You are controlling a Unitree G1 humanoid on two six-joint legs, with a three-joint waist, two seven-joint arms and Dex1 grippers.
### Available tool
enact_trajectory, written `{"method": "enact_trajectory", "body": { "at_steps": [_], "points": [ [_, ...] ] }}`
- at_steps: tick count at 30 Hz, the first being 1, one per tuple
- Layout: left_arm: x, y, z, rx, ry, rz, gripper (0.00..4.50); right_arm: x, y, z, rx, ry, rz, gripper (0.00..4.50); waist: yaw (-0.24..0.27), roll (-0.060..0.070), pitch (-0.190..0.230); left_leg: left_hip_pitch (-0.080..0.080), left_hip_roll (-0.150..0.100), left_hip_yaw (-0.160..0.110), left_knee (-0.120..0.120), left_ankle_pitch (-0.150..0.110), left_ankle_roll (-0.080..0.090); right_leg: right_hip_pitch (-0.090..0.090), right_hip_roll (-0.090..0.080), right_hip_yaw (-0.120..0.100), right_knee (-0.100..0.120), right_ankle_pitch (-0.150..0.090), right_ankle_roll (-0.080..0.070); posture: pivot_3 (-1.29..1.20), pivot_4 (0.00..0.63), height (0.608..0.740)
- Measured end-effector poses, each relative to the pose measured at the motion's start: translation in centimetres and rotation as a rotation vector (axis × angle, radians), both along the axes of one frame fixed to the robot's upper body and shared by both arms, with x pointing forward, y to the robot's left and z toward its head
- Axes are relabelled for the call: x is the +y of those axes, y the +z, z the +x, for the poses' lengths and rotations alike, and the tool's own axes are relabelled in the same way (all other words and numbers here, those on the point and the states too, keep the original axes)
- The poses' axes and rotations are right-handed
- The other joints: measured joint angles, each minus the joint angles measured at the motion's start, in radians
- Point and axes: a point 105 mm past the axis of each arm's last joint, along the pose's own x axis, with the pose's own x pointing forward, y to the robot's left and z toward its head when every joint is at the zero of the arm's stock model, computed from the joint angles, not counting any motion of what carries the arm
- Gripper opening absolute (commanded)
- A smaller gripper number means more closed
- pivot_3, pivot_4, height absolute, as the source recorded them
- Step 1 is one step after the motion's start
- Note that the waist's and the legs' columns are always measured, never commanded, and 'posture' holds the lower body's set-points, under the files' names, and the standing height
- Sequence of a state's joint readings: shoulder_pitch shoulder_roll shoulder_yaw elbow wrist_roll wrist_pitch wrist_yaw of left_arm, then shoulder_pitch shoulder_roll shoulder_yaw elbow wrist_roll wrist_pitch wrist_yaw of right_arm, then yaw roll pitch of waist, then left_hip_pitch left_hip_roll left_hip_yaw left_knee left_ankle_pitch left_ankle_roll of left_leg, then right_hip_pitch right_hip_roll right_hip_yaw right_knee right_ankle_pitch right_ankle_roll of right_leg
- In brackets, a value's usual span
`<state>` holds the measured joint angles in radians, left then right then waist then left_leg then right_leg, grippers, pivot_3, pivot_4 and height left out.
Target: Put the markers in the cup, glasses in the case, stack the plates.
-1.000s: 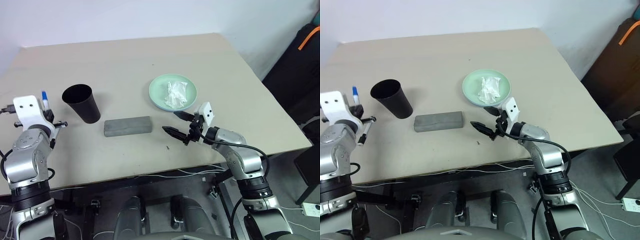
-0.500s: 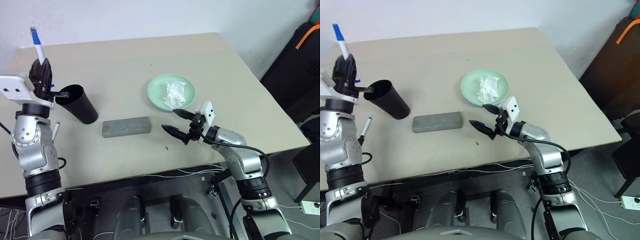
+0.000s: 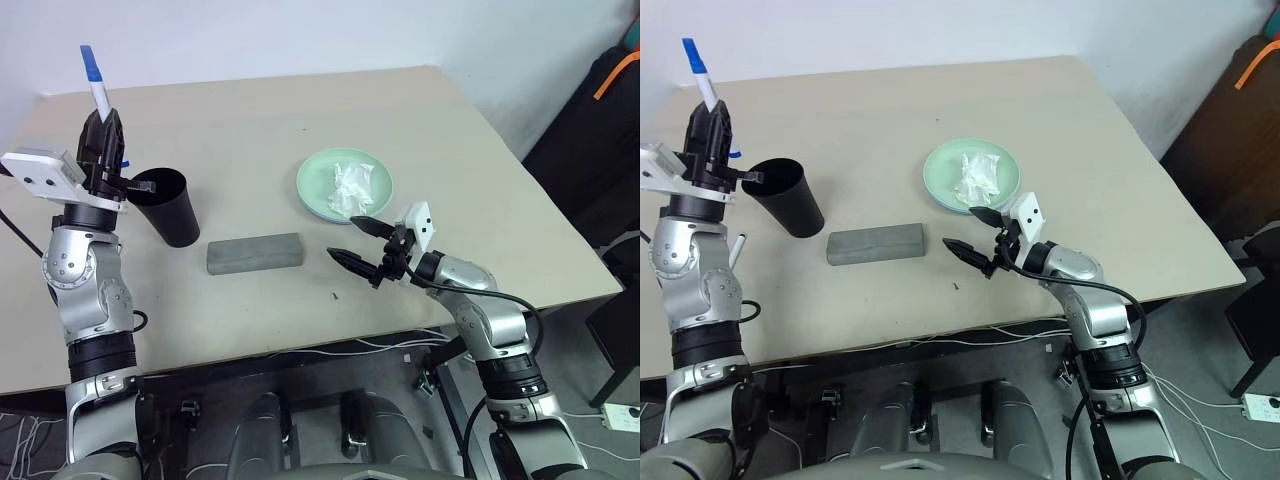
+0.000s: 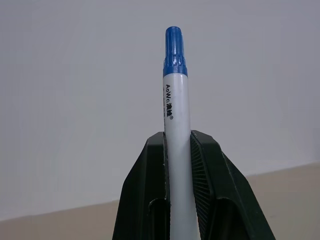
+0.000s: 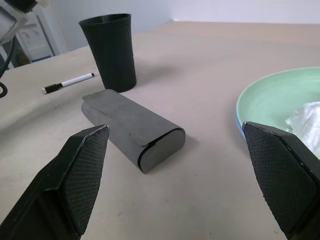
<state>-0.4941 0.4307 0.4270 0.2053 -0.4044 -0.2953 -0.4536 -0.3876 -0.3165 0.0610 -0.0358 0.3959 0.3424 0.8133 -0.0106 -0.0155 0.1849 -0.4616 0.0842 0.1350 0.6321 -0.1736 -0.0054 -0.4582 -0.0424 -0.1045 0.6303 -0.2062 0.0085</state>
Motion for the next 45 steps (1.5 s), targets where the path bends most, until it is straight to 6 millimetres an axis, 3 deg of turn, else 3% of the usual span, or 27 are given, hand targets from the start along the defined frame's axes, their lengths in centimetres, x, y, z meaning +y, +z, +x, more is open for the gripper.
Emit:
{"method": "enact_trajectory", "body": {
  "at_steps": [16,30,45],
  "points": [
    [1.7,-3.7,0.7,0.105,0.015,-0.045,0.28,-0.6,-0.3,0.0,0.0,-0.017,-0.014,4.5,0.0,0.0,0.0,0.0,0.0,0.0,0.0,0.0,0.0,0.0,0.0,0.0,0.0,0.0,0.0,0.0,0.15,0.74],
    [1.5,-5.9,1.0,0.154,-0.022,-0.079,0.28,-0.7,-0.4,0.0,-0.013,-0.032,-0.031,4.5,0.0,0.0,0.0,0.0,0.0,0.0,0.0,0.0,0.0,0.0,0.0,0.0,0.0,0.0,0.0,0.0,0.15,0.74],
    [1.3,-6.5,1.6,0.15,-0.028,-0.069,0.28,-1.1,-0.5,0.1,-0.012,-0.053,-0.042,4.5,0.0,0.0,0.0,0.0,0.0,0.0,0.001,0.0,0.0,0.0,0.0,0.0,0.0,0.0,0.0,0.0,0.15,0.74]
  ]
}}
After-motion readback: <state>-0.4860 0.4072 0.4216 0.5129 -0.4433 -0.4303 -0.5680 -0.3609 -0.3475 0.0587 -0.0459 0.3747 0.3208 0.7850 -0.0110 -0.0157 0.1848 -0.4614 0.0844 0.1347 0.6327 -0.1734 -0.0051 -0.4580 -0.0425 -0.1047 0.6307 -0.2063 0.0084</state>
